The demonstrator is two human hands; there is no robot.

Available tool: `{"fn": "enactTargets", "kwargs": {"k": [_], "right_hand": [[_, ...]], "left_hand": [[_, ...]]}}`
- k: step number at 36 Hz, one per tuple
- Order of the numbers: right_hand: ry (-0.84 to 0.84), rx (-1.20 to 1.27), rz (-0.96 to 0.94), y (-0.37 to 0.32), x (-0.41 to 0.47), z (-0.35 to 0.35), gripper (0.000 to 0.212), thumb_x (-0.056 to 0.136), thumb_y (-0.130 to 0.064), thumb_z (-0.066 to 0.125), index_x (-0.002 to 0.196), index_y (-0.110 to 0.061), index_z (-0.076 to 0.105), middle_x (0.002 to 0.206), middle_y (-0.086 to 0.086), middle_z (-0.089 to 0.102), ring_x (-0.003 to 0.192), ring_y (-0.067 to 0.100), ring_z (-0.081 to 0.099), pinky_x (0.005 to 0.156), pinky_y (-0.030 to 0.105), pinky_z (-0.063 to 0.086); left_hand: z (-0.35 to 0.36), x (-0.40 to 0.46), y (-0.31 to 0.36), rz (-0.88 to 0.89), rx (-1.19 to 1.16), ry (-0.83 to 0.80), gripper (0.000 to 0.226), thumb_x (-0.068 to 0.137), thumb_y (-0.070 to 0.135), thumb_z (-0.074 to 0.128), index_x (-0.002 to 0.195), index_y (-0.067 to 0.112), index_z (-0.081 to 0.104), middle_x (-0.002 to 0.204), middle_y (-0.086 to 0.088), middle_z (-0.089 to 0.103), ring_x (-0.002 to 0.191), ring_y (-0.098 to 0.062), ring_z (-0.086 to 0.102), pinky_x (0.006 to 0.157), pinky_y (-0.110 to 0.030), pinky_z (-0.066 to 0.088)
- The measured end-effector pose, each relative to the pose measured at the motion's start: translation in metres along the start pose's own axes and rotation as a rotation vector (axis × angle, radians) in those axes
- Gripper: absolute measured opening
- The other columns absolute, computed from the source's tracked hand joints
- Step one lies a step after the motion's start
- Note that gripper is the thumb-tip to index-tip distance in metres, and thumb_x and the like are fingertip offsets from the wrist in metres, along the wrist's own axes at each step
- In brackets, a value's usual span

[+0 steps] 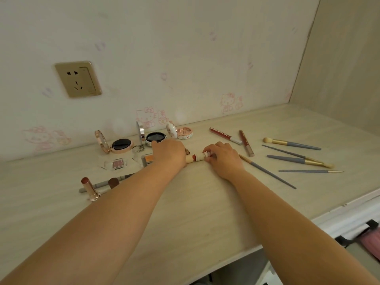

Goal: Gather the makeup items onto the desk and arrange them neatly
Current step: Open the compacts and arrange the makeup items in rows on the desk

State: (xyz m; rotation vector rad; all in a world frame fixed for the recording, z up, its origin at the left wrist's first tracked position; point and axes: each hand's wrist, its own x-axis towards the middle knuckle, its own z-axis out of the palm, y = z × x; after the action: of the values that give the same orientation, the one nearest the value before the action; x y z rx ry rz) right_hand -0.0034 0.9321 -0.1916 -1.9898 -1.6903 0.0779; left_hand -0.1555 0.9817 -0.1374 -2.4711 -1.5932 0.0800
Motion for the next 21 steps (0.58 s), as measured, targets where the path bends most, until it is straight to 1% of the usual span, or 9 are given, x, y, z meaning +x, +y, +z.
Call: {"fn": "enactTargets", "kwargs": {"k": [3, 6, 8, 10, 12, 14, 16, 21], "right_hand": [[-0.008, 0.012, -0.001, -0.0004, -0.0003, -0.001, 0.024, 0.091, -0.03, 0.054, 0.114, -0.028, 0.059, 0.115, -0.002, 0.056, 0.109, 0.022, 0.044, 0.089, 0.037, 0.034], [-0.01, 0.032, -0.006, -0.0011, -0.0014, -0.0017, 0.024, 0.09, -0.03, 0.055, 0.114, -0.027, 0.06, 0.113, -0.002, 0.056, 0.109, 0.022, 0.044, 0.09, 0.036, 0.035], [-0.016, 0.073, -0.005, -0.0016, -0.0021, -0.0025, 0.025, 0.089, -0.027, 0.057, 0.114, -0.025, 0.062, 0.111, 0.0, 0.057, 0.108, 0.022, 0.045, 0.091, 0.036, 0.037], [-0.021, 0.123, 0.003, -0.0018, -0.0024, -0.0037, 0.026, 0.088, -0.026, 0.059, 0.113, -0.024, 0.064, 0.109, 0.001, 0.058, 0.107, 0.021, 0.046, 0.091, 0.035, 0.039], [-0.024, 0.161, 0.011, -0.001, -0.0029, -0.0054, 0.026, 0.087, -0.026, 0.062, 0.112, -0.023, 0.065, 0.107, 0.002, 0.058, 0.106, 0.02, 0.048, 0.09, 0.033, 0.04], [-0.029, 0.185, 0.016, -0.0007, -0.0031, -0.0065, 0.026, 0.085, -0.026, 0.063, 0.111, -0.024, 0.067, 0.105, 0.002, 0.059, 0.104, 0.019, 0.05, 0.087, 0.03, 0.041], [-0.031, 0.211, 0.021, -0.0012, -0.0033, -0.0075, 0.026, 0.084, -0.027, 0.065, 0.11, -0.025, 0.068, 0.103, 0.002, 0.059, 0.102, 0.019, 0.051, 0.085, 0.03, 0.041], [-0.057, 0.216, 0.022, -0.0018, -0.0037, -0.0093, 0.026, 0.085, -0.03, 0.064, 0.111, -0.029, 0.067, 0.101, 0.0, 0.056, 0.099, 0.016, 0.052, 0.086, 0.032, 0.044]], "left_hand": [[0.0002, -0.0004, -0.001, 0.006, -0.001, 0.007, 0.024, 0.086, 0.038, 0.059, 0.106, 0.026, 0.063, 0.089, 0.005, 0.052, 0.085, -0.016, 0.045, 0.081, -0.035, 0.027], [0.0005, -0.0005, -0.0017, 0.007, 0.005, 0.017, 0.025, 0.086, 0.039, 0.059, 0.107, 0.026, 0.064, 0.088, 0.004, 0.051, 0.09, -0.017, 0.049, 0.08, -0.034, 0.026], [0.0009, -0.0008, -0.0018, 0.016, 0.015, 0.028, 0.025, 0.087, 0.04, 0.058, 0.108, 0.026, 0.064, 0.091, 0.004, 0.055, 0.095, -0.017, 0.051, 0.078, -0.033, 0.024], [0.0016, -0.0009, -0.0019, 0.029, 0.015, 0.035, 0.027, 0.087, 0.04, 0.058, 0.109, 0.027, 0.063, 0.099, 0.004, 0.06, 0.099, -0.017, 0.052, 0.079, -0.033, 0.025], [0.0023, -0.0009, -0.0015, 0.049, -0.002, 0.04, 0.029, 0.087, 0.042, 0.058, 0.111, 0.027, 0.063, 0.103, 0.003, 0.061, 0.102, -0.018, 0.052, 0.084, -0.034, 0.028], [0.003, -0.0012, -0.0019, 0.061, -0.009, 0.044, 0.031, 0.086, 0.044, 0.059, 0.112, 0.028, 0.063, 0.105, 0.002, 0.061, 0.104, -0.019, 0.052, 0.087, -0.034, 0.03], [0.0033, -0.0014, -0.0029, 0.063, -0.007, 0.049, 0.032, 0.086, 0.045, 0.059, 0.112, 0.028, 0.063, 0.105, 0.002, 0.061, 0.104, -0.019, 0.052, 0.087, -0.034, 0.031], [0.0046, -0.0012, -0.0047, 0.071, -0.045, 0.038, 0.032, 0.084, 0.047, 0.06, 0.114, 0.035, 0.061, 0.107, 0.003, 0.062, 0.107, -0.019, 0.051, 0.088, -0.034, 0.031]]}}
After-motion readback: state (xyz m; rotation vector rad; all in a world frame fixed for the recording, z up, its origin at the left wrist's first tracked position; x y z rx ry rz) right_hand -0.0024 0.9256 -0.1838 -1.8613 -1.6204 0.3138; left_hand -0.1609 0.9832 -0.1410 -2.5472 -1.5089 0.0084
